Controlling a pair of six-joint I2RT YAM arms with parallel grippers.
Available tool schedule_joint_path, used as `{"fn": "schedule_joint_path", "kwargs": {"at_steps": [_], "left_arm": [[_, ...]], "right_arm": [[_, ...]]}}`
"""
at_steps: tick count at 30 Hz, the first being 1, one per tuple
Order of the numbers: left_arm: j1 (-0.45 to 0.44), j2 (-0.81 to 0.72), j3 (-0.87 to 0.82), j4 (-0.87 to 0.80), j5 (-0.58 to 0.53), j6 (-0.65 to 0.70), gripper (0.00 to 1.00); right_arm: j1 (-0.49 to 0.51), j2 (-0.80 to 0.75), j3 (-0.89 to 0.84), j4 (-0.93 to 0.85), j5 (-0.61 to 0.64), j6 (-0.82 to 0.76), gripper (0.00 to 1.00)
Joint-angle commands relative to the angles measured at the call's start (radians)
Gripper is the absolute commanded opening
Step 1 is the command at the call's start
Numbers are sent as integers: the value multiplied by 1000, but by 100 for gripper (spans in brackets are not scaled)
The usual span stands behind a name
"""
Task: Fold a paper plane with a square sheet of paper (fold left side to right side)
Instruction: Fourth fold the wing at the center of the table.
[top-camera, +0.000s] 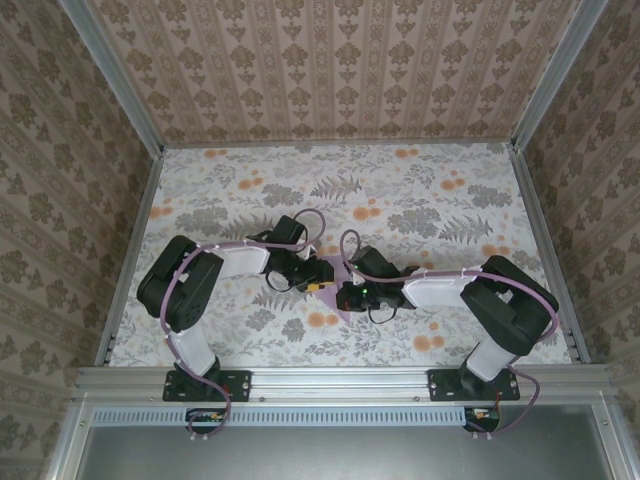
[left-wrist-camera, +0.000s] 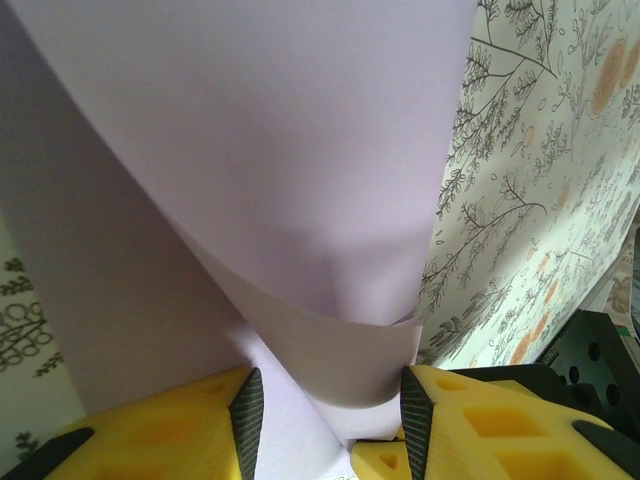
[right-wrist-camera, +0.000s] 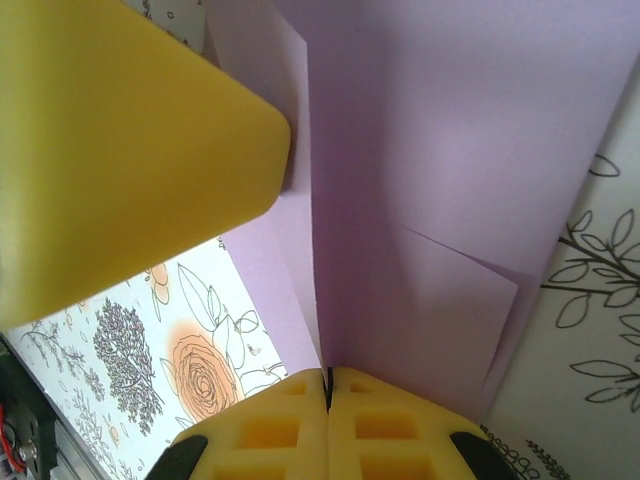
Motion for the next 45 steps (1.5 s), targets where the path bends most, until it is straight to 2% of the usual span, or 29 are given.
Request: {"fn": "schedule_joint_path", "kwargs": {"at_steps": [1, 18, 23, 29, 35, 40, 45], "left_arm": [[-2, 29, 11, -57, -59, 0, 43], [-1, 43, 14, -66, -65, 1, 44], [-2, 46, 16, -69, -64, 2, 44], [-2, 44, 18, -66, -65, 0, 44], [-2, 40, 22, -62, -61, -5, 44], [-2, 38, 21, -59, -58, -7, 44], [-2, 35, 16, -58, -60, -7, 44]], "right_arm": [[-11, -29, -15, 29, -24, 13, 0], [-27, -51, -32, 19, -58, -12, 0], [-26, -66, -3, -47, -27, -46, 12], [32, -131, 71, -248, 148, -138, 30], [158, -115, 168, -439, 405, -189, 45], [212, -36, 232, -479, 499, -177, 48], [231, 22, 269, -477, 515, -171, 48]]}}
